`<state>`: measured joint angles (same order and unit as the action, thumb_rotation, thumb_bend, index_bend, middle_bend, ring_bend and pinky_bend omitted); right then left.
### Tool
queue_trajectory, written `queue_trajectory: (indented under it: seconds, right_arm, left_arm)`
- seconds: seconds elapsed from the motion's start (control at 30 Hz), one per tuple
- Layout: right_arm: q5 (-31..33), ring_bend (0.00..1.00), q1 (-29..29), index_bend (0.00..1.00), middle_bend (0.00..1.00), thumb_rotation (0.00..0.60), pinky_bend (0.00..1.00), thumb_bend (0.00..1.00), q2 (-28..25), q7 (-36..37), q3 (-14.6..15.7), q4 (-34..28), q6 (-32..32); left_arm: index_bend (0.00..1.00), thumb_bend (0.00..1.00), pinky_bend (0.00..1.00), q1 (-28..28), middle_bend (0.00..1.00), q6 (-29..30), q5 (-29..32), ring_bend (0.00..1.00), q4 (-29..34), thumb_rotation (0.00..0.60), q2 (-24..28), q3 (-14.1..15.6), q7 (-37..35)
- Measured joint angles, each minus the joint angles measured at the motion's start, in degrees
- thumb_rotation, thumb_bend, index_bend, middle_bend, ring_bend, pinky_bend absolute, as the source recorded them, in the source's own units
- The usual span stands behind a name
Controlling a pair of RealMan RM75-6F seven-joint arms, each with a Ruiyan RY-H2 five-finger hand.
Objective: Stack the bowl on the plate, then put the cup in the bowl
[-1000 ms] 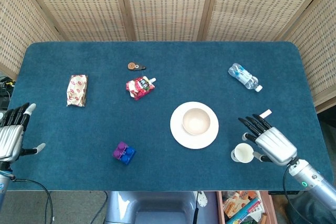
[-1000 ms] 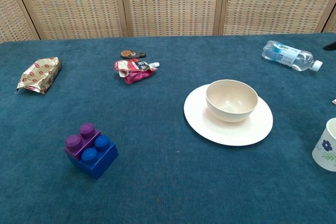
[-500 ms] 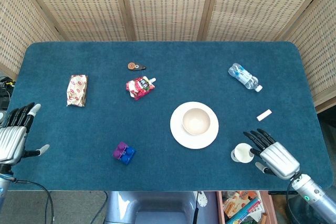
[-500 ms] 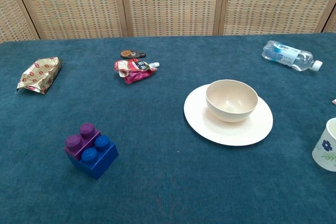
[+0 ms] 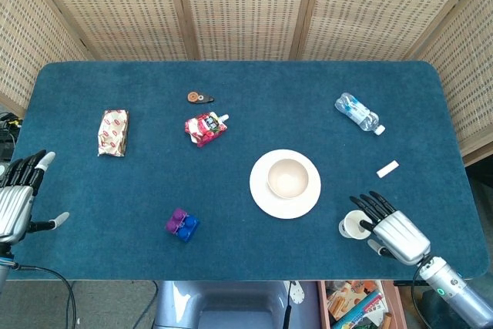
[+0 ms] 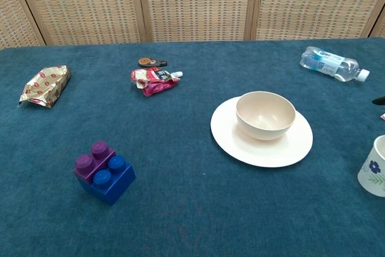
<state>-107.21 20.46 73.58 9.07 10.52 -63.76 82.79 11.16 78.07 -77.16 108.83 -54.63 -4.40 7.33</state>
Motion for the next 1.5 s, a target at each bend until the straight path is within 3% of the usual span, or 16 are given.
queue_trajectory:
  seconds: [0.43, 0.73, 1.1, 1.27, 1.5]
  right_arm:
    - [0.12, 0.00, 0.88, 0.47, 0.00, 0.600, 0.00, 0.32, 2.25, -0.71, 0.04, 1.60, -3.12]
    - [-0.18, 0.00, 1.08, 0.59, 0.00, 0.600, 0.00, 0.45, 3.86, 0.45, -0.02, 3.23, -2.88]
    - [-0.94, 0.00, 1.23, 0.63, 0.00, 0.600, 0.00, 0.46, 4.37, 1.82, 0.18, 4.00, -1.50]
    - [-1.17, 0.00, 1.84, 0.63, 0.00, 0.600, 0.00, 0.46, 2.58, 2.12, -0.74, 1.36, 0.33]
    - [-0.59, 0.00, 5.15, 0.63, 0.00, 0.600, 0.00, 0.47, -3.36, 2.41, -4.23, -9.30, 1.11]
  left_arm:
    - [0.00, 0.00, 0.00, -0.01, 0.00, -0.14, 0.54, 0.00, -0.10, 0.600, 0.02, -0.16, 0.18]
    - [0.00, 0.00, 0.00, -0.08, 0.00, -0.15, 0.53, 0.00, -0.16, 0.600, -0.01, -0.13, 0.18]
    - [0.00, 0.00, 0.00, 0.00, 0.00, -0.38, 0.81, 0.00, -0.16, 0.600, 0.01, -0.24, 0.16]
    - [0.00, 0.00, 0.00, 0.18, 0.00, -0.84, 1.15, 0.00, -0.23, 0.600, 0.03, -0.30, 0.15]
    - [0.00, 0.00, 0.00, 0.59, 0.00, -1.51, 1.93, 0.00, -0.26, 0.600, 0.04, -0.61, 0.13]
